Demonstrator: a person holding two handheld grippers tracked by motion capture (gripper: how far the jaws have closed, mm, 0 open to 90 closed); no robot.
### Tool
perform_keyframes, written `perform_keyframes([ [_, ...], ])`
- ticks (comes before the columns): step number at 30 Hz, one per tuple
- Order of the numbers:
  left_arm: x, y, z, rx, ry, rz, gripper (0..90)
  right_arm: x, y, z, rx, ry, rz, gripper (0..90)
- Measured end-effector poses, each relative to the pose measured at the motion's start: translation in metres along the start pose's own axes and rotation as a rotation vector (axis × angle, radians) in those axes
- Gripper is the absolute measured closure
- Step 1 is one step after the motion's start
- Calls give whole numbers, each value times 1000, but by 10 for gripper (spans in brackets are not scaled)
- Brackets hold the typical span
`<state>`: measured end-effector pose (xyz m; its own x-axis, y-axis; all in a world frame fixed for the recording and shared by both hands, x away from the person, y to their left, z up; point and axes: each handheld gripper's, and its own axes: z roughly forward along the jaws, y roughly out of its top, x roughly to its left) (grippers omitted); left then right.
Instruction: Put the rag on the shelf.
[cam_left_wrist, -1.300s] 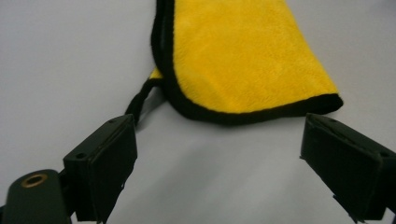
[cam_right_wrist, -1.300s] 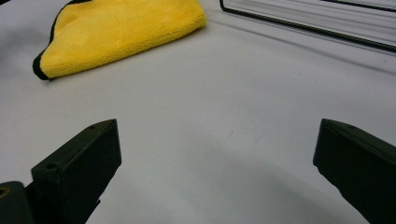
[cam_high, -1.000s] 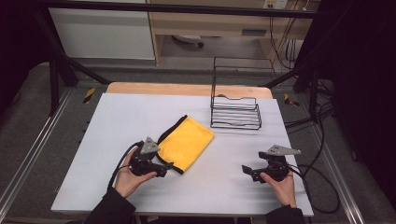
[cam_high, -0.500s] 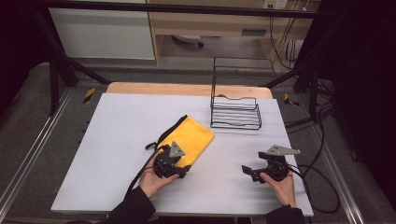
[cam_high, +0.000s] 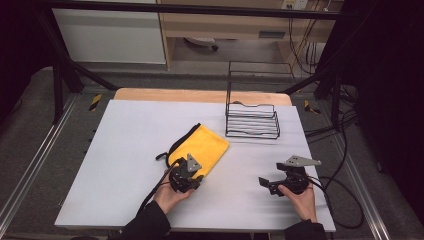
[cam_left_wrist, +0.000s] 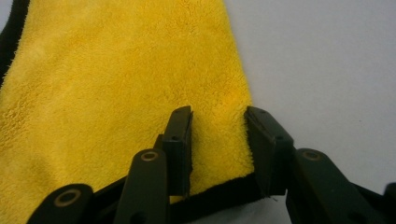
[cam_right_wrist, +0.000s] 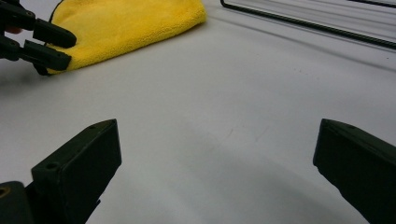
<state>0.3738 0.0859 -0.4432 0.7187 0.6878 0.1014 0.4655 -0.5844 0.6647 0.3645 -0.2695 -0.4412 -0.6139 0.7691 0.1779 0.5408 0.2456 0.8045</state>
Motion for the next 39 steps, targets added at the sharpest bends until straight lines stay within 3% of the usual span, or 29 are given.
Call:
perform_keyframes([
  [4,-1,2,1,9,26,-7,721,0,0,0,2,1,4,15],
  [11,1,5,1,23,21,-9,821,1,0,1,5,3,5,16],
  [16,14,5,-2,14,-65,-74,849,1,0,1,6,5,5,16],
  [23,14,8,-10,-8,-102,-81,856,0,0,1,10,7,2,18],
  [32,2,12,-19,-18,-185,-66,859,1,0,1,13,12,5,19],
  [39,-14,14,-27,-43,-276,-50,860,1,0,1,16,13,3,20],
])
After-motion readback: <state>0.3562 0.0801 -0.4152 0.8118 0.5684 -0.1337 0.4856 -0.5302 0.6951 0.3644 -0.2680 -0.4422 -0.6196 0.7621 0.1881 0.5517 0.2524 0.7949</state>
